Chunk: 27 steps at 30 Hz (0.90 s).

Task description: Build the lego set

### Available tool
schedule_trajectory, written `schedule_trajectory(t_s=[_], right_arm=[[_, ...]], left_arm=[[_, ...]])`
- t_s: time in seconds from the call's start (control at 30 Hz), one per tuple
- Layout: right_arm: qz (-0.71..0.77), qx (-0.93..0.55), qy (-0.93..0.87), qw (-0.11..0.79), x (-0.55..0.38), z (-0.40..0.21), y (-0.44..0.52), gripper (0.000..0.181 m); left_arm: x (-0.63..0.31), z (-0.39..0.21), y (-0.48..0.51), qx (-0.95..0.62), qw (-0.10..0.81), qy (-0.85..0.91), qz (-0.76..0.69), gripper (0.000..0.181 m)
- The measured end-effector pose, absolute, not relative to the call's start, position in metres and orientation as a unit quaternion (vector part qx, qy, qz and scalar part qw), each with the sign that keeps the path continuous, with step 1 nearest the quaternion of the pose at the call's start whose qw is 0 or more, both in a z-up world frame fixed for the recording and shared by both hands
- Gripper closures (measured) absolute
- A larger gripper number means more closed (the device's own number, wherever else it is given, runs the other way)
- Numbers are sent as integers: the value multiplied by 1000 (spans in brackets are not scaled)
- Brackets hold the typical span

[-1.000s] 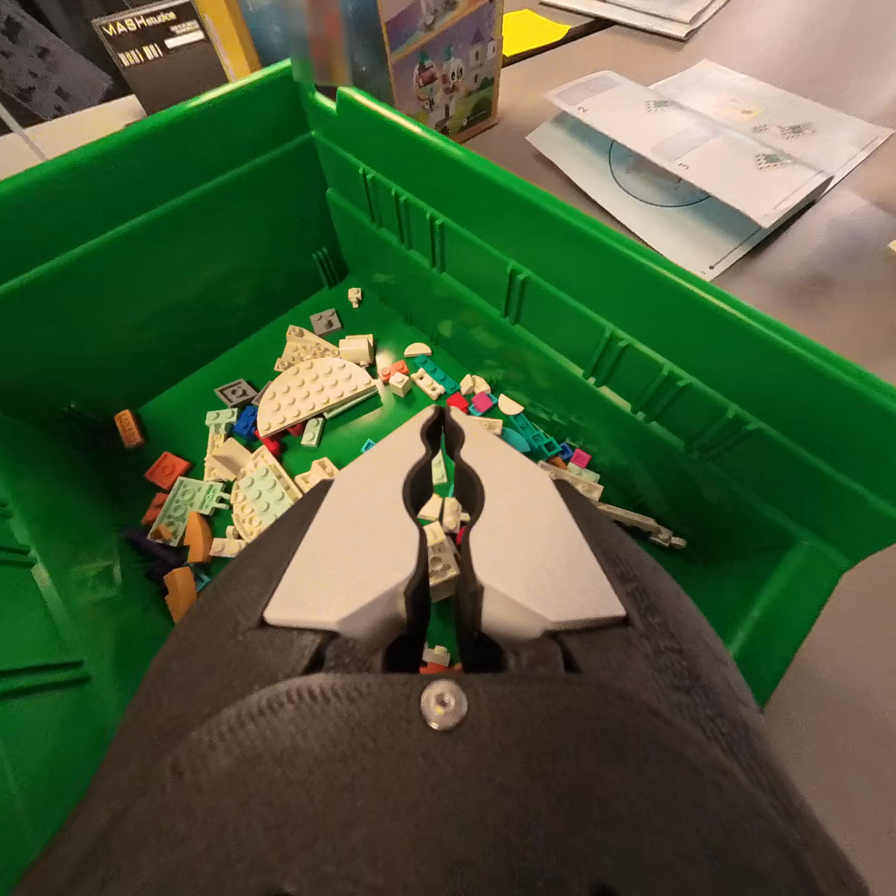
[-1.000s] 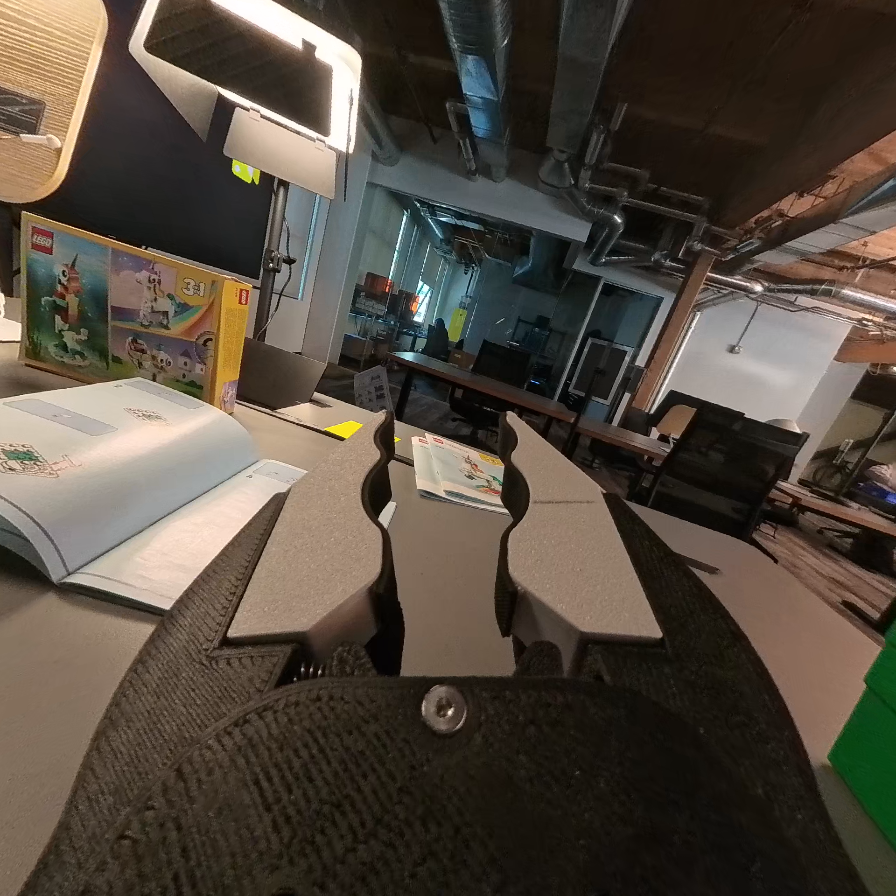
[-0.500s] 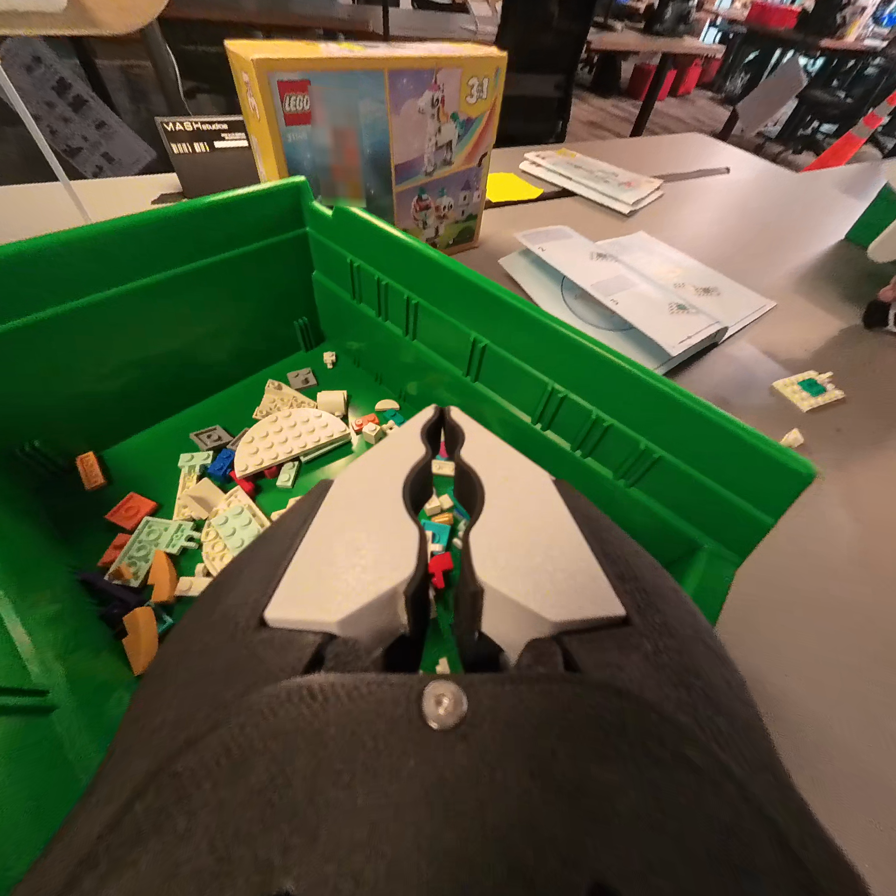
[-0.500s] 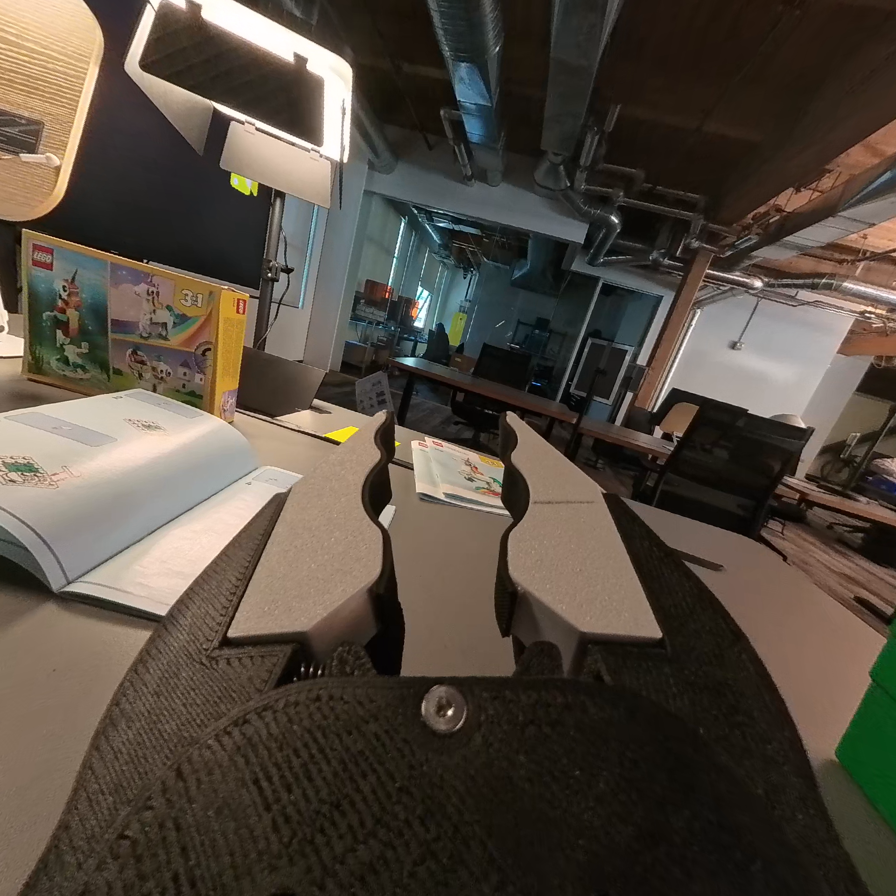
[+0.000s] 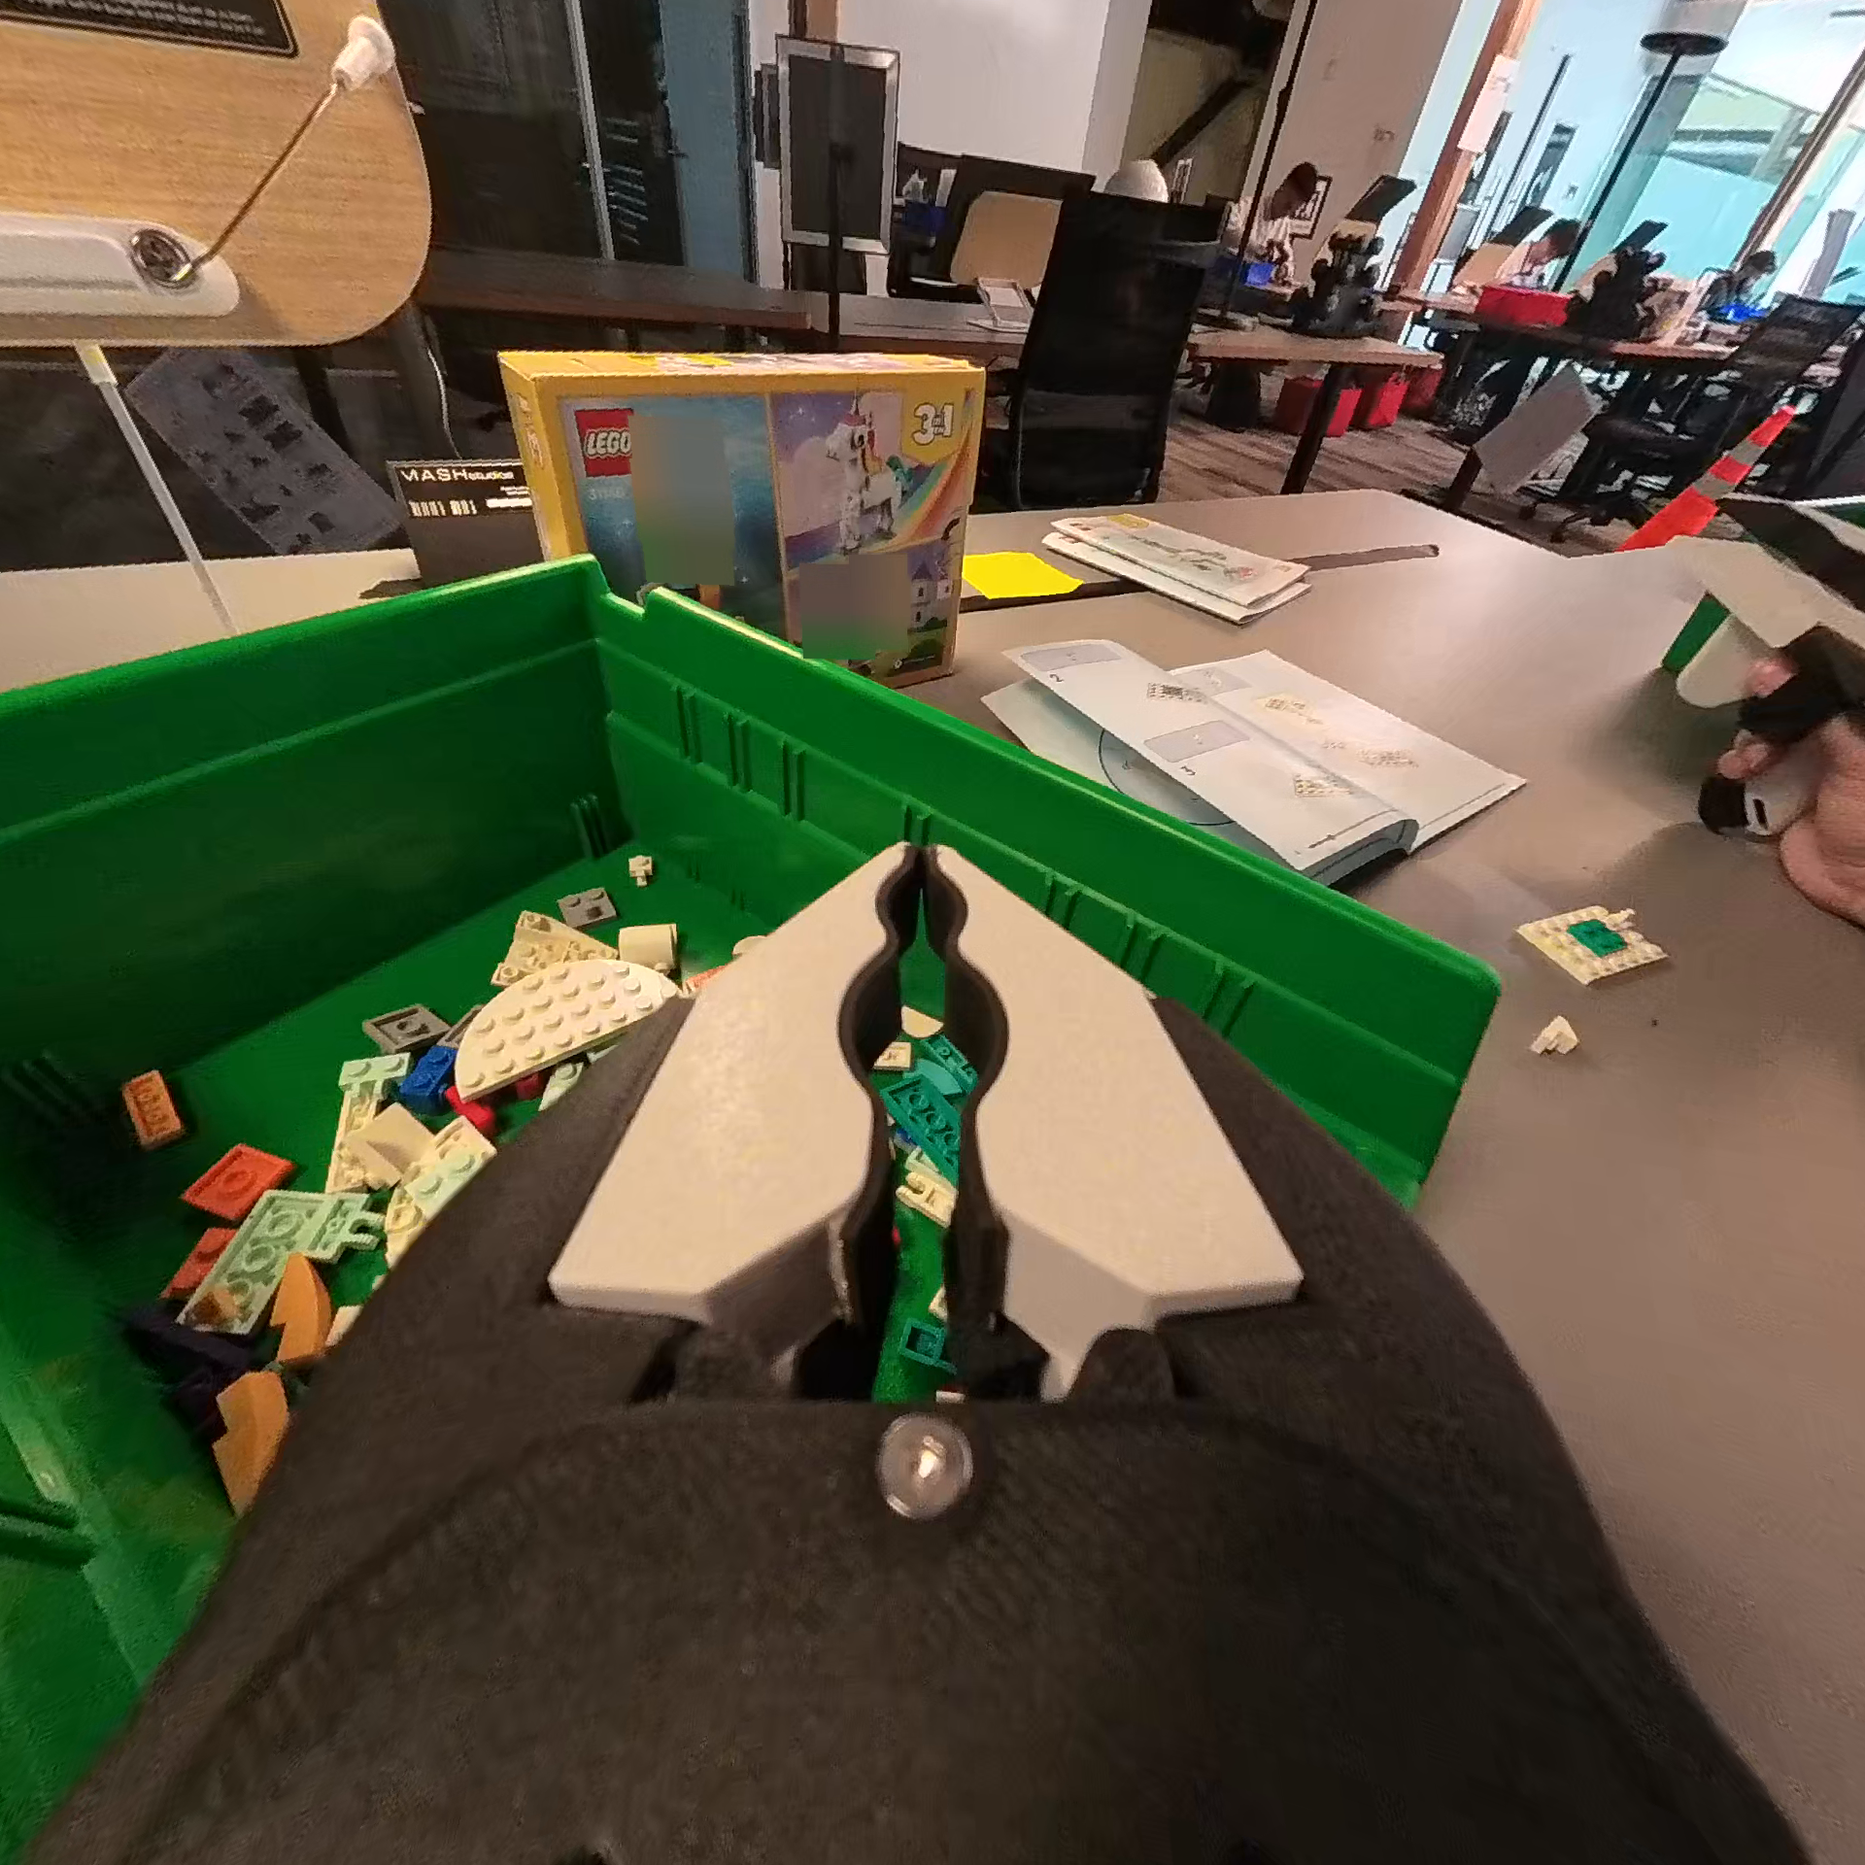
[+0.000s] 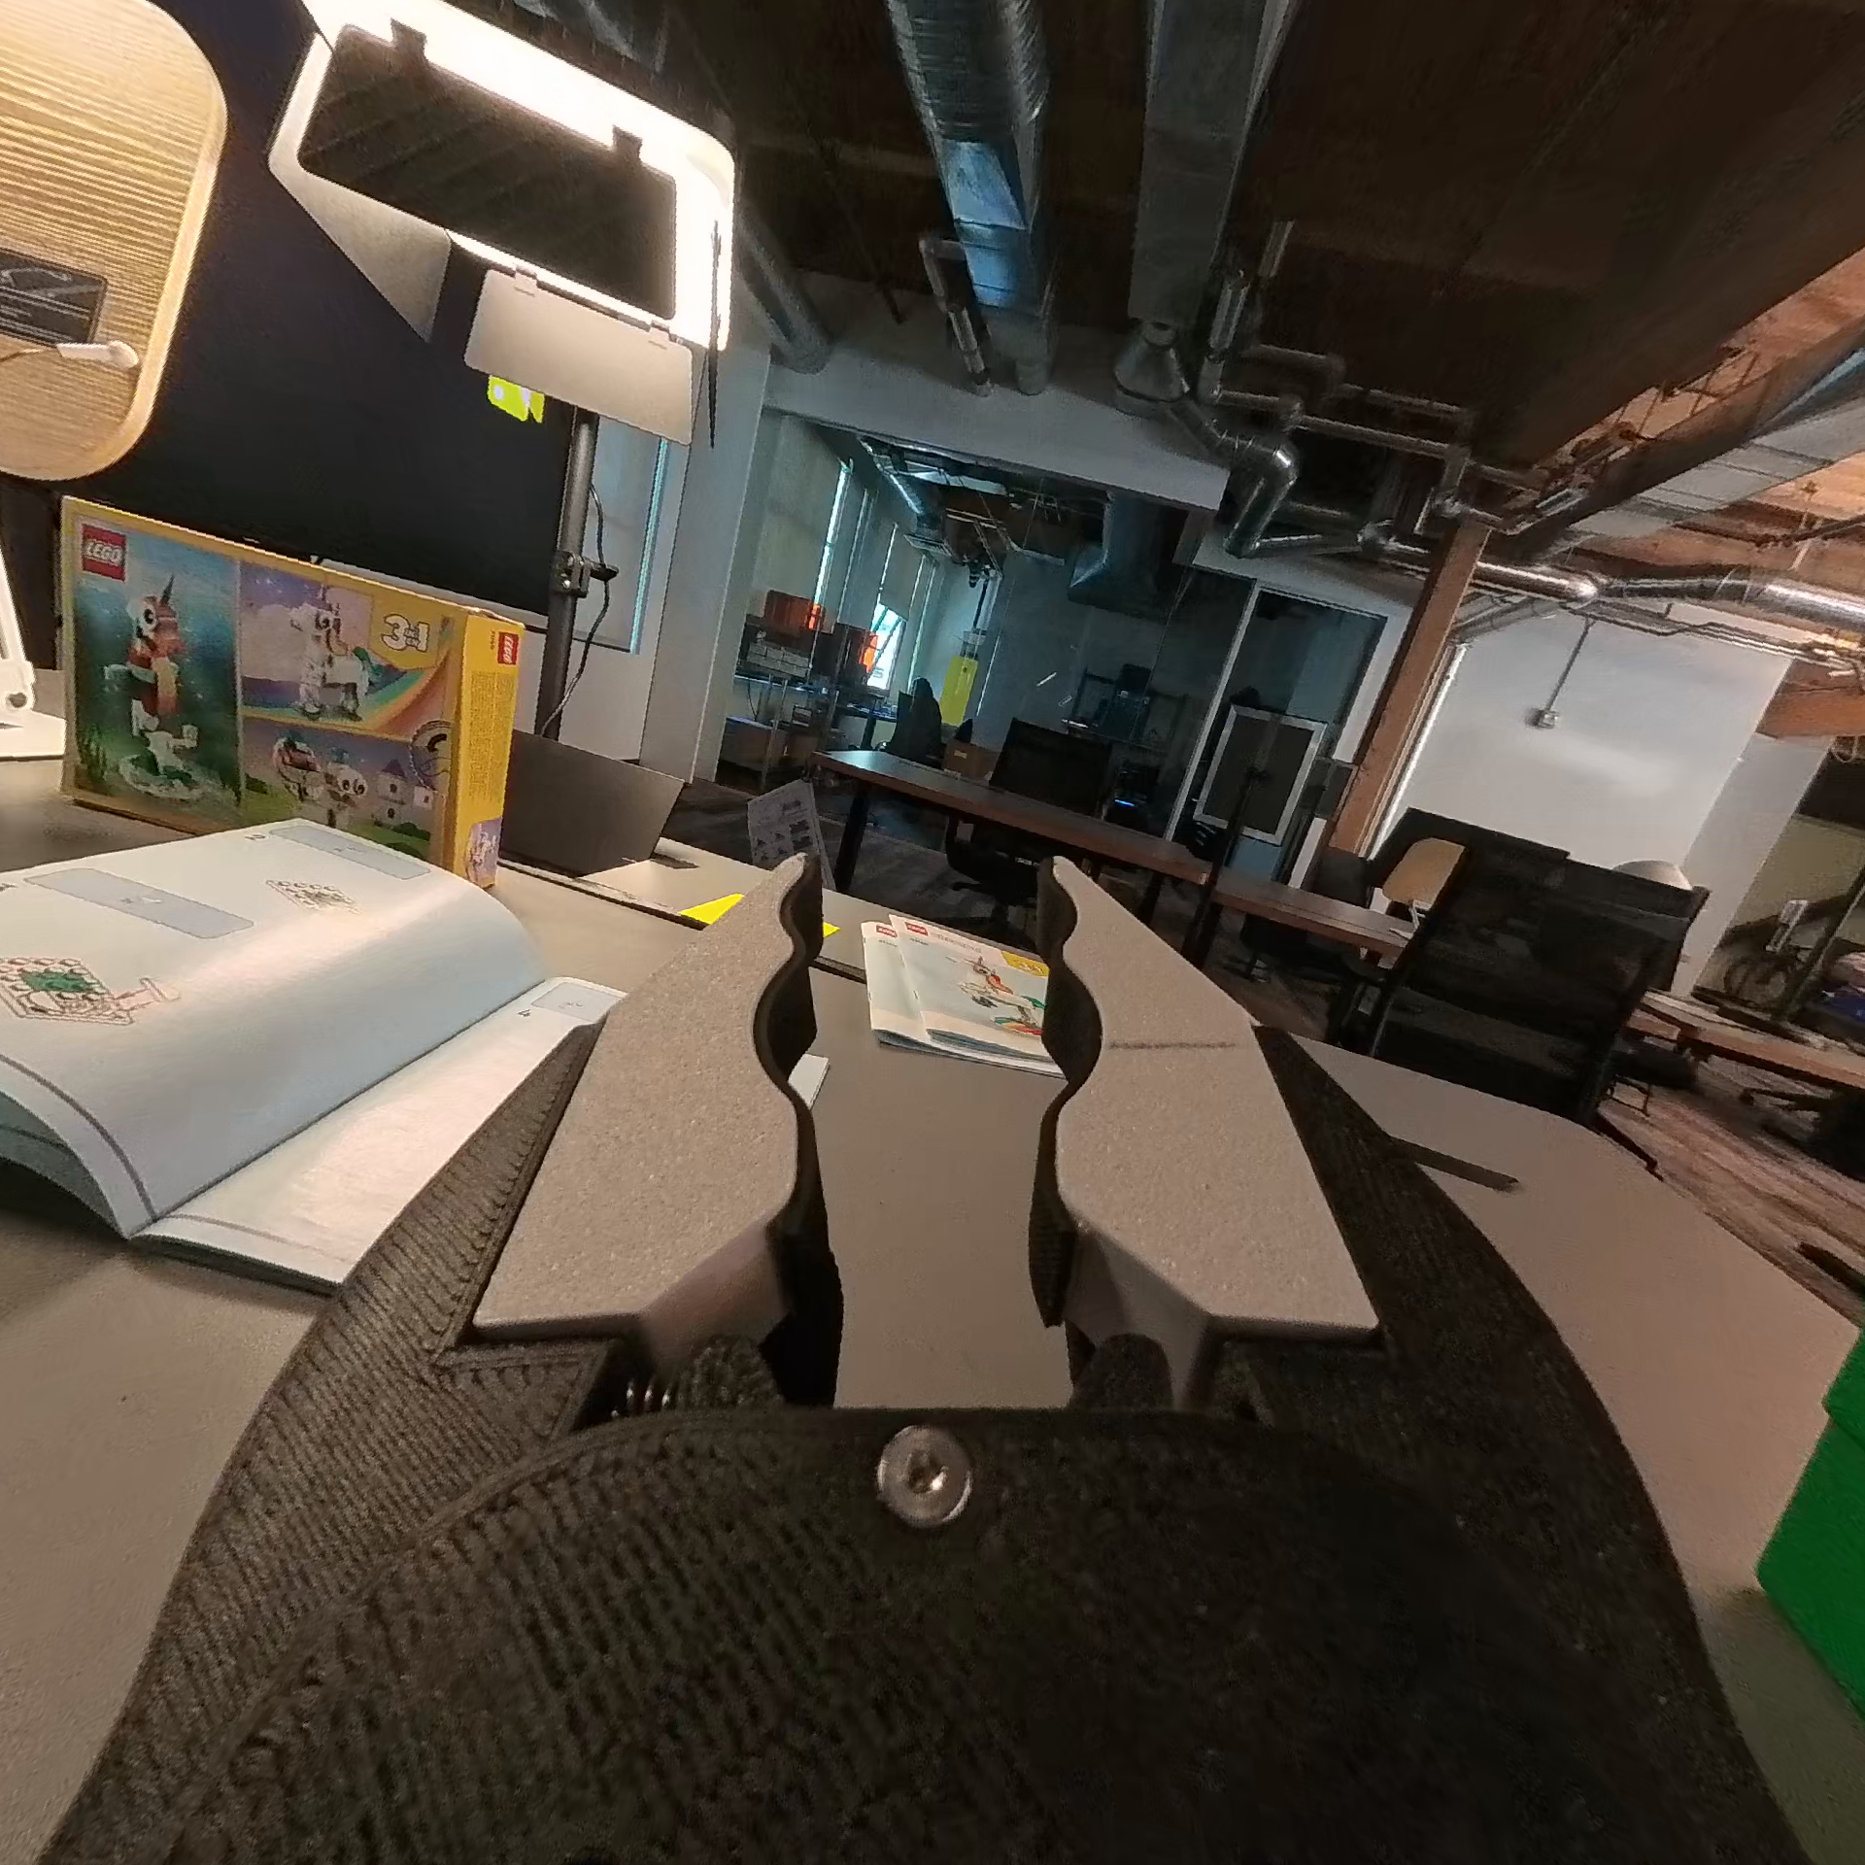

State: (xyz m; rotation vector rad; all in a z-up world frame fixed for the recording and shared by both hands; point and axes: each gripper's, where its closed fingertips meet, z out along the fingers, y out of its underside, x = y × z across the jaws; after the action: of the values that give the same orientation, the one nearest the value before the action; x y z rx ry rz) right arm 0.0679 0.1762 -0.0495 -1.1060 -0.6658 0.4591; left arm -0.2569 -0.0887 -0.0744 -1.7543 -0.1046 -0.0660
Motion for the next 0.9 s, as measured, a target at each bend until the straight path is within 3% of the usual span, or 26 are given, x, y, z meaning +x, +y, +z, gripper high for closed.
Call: schedule_trajectory(t_s=[0.9], right_arm=[[213, -511, -307, 774, 68, -50, 177, 140]], left_arm=[[-257, -75, -88, -769, 636, -48, -36, 181]])
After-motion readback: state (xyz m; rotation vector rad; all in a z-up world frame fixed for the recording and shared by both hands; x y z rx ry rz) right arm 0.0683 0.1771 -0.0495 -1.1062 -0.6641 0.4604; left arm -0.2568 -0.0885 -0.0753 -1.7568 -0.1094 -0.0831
